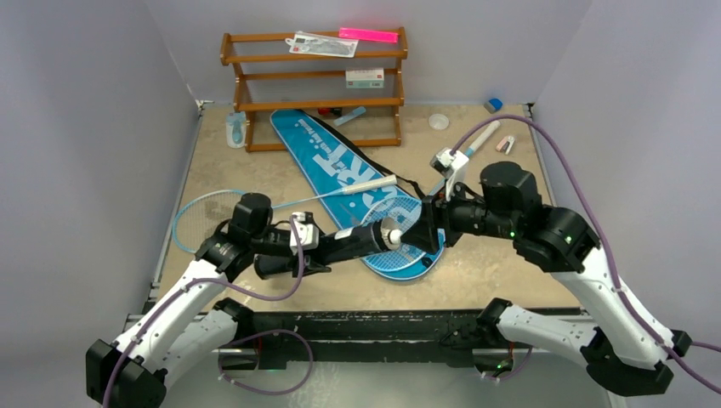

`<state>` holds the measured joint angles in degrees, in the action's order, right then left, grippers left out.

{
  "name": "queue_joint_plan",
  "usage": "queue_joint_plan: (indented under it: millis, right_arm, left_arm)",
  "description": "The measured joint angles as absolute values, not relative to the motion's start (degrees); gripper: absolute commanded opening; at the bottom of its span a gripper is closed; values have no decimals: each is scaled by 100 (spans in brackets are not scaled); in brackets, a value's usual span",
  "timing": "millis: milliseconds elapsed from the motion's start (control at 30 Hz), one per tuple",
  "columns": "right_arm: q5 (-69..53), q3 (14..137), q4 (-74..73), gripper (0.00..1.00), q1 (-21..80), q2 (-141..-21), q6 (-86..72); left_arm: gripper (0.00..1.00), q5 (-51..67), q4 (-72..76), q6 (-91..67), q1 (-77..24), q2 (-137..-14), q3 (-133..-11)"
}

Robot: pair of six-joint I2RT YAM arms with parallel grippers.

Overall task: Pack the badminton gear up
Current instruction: Place the shuttlecock at the shuttle tube.

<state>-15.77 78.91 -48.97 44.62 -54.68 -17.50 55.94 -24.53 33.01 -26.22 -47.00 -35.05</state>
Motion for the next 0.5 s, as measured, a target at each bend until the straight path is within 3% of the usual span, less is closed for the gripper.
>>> queue_joint_plan:
  millis: [200,333,500]
  right_arm:
    - [-1459,7907,-4303,66,4462,-5035,-1686]
    - [-1444,7955,-3712,55,4462,-4895,-1671]
    - [-1444,8079,-2958,52,4462,-4952,-1612]
  left_arm:
    - [34,5616,-1500,2231,-2600,-4683,-3492]
    - [34,5631,-97,1116,-2593,-4528,-3138]
    - [34,5411,2036,-309,-2589,-4491,-2316]
